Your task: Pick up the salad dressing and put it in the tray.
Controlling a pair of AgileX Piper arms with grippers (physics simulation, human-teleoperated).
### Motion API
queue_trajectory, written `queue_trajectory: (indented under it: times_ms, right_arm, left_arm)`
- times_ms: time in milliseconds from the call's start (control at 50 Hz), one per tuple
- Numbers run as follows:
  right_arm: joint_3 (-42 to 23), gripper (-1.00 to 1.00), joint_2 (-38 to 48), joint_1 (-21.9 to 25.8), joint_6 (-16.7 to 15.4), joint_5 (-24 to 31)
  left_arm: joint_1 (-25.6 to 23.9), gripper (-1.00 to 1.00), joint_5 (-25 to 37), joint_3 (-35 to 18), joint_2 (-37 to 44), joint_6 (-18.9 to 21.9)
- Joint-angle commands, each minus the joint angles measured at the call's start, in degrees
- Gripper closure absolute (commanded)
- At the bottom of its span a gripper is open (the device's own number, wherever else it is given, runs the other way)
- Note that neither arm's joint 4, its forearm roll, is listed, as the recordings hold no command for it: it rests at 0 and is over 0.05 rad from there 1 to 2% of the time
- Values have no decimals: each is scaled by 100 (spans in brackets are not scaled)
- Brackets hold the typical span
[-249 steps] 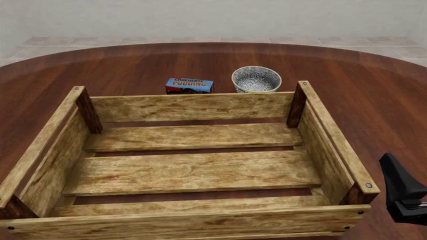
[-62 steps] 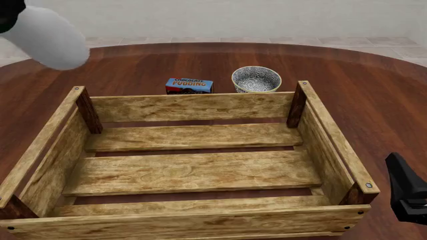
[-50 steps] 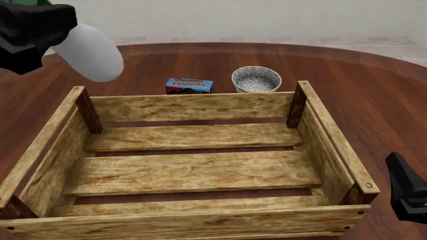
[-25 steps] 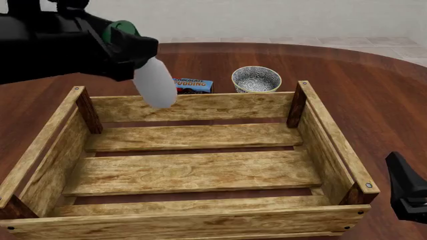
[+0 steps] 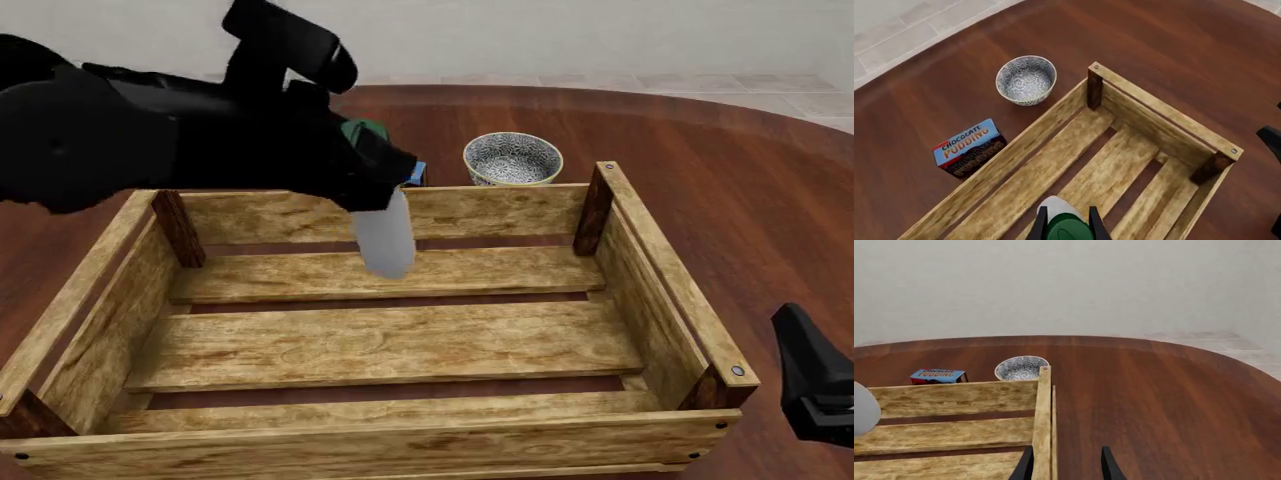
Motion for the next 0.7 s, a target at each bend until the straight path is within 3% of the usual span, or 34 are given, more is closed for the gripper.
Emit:
queue_trajectory:
  times_ms: [20,280,700]
  right_arm:
    - [0,-100,-68,3,-7,55]
    - [-11,-100,-116,-4,-15,91]
    - [-5,-100,-139,-52,33,100]
  left_arm:
    - [-202,100,-16,-109,572,30]
    - [-28,100,-107,-320,1228,30]
    - [-51,100,-517,-308,1713,-532]
